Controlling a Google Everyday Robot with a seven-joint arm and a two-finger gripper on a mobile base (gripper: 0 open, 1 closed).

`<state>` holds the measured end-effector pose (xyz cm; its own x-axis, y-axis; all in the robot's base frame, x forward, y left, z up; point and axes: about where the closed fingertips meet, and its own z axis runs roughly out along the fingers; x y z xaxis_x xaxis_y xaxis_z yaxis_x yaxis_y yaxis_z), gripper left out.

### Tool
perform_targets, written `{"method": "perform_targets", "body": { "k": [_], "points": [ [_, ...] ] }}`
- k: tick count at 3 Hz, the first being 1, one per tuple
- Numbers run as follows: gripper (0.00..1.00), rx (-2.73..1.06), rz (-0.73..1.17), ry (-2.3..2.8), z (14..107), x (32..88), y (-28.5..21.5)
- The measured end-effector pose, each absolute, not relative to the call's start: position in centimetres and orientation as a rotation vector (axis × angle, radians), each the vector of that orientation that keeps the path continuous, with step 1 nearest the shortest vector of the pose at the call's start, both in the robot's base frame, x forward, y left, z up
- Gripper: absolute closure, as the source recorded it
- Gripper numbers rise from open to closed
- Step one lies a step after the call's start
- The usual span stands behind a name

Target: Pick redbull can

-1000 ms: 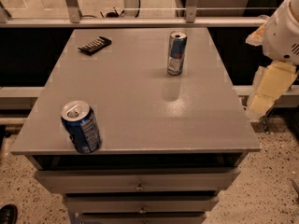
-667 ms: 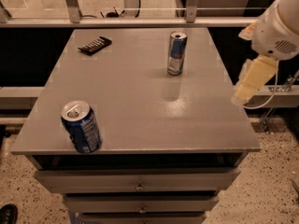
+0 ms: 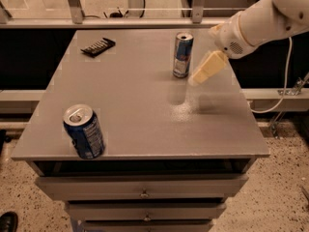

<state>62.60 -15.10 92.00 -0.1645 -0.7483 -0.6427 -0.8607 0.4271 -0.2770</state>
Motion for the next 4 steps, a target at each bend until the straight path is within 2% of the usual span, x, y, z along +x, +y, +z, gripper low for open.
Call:
{"method": "perform_targets", "body": {
  "k": [2, 4],
  "points": [
    [0.0, -1.188, 0.392, 1.841, 90.6, 68.5, -11.0],
    [0.47, -1.015, 0.555, 1.796, 90.0, 71.2, -11.1]
  ]
}}
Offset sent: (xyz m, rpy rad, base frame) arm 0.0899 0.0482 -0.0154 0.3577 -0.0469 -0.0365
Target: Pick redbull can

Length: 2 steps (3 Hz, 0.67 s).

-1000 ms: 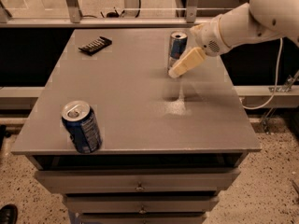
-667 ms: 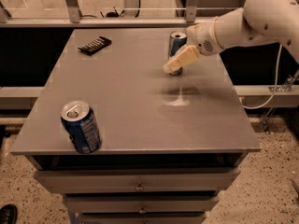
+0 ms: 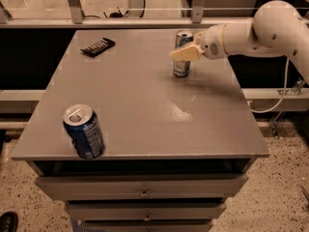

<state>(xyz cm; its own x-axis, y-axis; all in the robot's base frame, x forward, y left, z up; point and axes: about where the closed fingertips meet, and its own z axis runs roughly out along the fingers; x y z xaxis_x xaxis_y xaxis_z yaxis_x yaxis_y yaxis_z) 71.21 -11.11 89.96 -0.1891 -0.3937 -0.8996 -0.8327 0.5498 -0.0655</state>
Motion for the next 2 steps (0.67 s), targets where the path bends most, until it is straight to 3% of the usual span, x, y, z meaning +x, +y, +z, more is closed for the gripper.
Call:
{"method": "perform_targets", "body": {
  "k": [1, 2],
  "points": [
    [0.79, -0.991, 0.589, 1.71, 92.8, 71.1, -11.1],
    [1.0, -0.999, 0.604, 1.591, 97.7, 70.1, -11.0]
  ]
}}
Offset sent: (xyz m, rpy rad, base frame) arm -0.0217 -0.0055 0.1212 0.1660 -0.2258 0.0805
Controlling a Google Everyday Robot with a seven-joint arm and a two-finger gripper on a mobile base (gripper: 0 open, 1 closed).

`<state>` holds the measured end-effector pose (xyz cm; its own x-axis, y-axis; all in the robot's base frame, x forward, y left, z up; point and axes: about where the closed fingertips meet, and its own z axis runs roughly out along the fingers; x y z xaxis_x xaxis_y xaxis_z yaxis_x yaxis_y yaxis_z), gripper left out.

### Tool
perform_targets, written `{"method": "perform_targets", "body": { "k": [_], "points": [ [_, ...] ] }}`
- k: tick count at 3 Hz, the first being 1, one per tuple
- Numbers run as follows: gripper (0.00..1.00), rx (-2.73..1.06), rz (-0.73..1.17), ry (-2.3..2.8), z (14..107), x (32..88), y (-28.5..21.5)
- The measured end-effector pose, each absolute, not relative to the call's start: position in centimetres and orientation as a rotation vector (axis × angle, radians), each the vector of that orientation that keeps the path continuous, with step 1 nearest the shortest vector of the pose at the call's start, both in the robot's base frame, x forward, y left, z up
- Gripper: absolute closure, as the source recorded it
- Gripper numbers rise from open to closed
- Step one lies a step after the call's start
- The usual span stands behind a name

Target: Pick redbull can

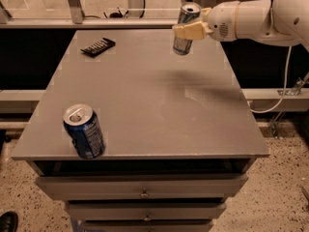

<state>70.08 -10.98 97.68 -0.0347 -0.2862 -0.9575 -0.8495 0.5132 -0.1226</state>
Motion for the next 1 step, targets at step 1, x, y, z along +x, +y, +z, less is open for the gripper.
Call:
{"method": "perform_targets", "body": {
  "k": [1],
  "points": [
    [1.0, -0.999, 0.604, 1.59, 97.71, 70.1, -10.97]
  ]
}}
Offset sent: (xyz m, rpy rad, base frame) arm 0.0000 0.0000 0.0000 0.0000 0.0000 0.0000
